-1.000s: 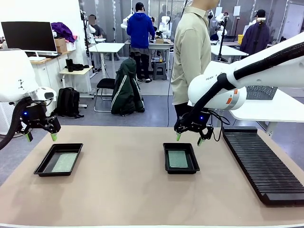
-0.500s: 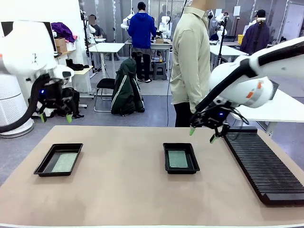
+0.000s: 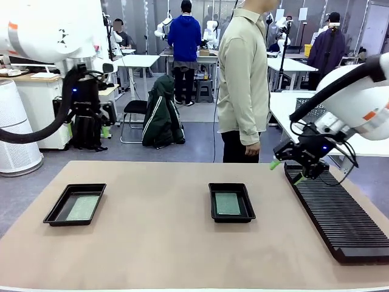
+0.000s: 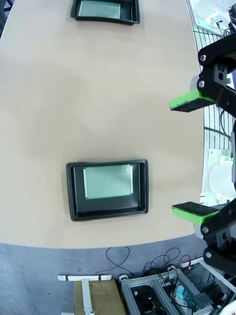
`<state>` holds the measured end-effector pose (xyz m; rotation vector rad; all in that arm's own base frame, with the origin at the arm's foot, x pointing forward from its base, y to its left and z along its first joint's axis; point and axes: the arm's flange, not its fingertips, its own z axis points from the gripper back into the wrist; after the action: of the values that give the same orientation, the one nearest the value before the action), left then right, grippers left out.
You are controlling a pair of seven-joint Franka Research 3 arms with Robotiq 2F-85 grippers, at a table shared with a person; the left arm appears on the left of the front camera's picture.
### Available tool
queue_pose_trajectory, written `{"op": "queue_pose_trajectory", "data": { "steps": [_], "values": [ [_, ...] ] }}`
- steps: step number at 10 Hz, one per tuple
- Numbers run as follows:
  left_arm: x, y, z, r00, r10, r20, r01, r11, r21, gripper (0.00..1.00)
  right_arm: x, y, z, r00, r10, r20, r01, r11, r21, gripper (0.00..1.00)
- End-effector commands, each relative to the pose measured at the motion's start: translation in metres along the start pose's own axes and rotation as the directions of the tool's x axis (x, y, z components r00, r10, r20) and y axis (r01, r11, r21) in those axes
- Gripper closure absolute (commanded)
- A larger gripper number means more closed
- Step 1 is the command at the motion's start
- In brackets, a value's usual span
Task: Inspect and transfer BCBs to ESD trays.
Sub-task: Pick up the ESD tray and place it on the left side of the table.
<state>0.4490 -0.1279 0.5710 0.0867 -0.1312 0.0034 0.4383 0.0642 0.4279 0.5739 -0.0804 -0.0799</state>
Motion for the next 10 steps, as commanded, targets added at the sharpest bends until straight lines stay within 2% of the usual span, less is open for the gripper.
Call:
{"op": "queue_pose_trajectory", "data": {
  "steps": [1,6,10],
  "values": [
    [-0.002,-0.035,0.000,0.999,0.036,-0.016,-0.036,0.999,-0.012,0.02,-0.004,-0.027,0.007,1.000,0.029,0.001,-0.029,0.997,0.073,0.00],
    [-0.007,-0.141,-0.002,0.998,0.057,-0.012,-0.057,0.996,-0.064,0.02,-0.005,-0.087,0.028,0.996,0.085,0.038,-0.091,0.974,0.207,0.00],
    [0.003,-0.219,-0.023,0.997,-0.079,0.026,0.081,0.995,-0.066,0.02,-0.007,-0.119,0.038,0.992,0.110,0.069,-0.124,0.954,0.273,0.00]
  ]
}}
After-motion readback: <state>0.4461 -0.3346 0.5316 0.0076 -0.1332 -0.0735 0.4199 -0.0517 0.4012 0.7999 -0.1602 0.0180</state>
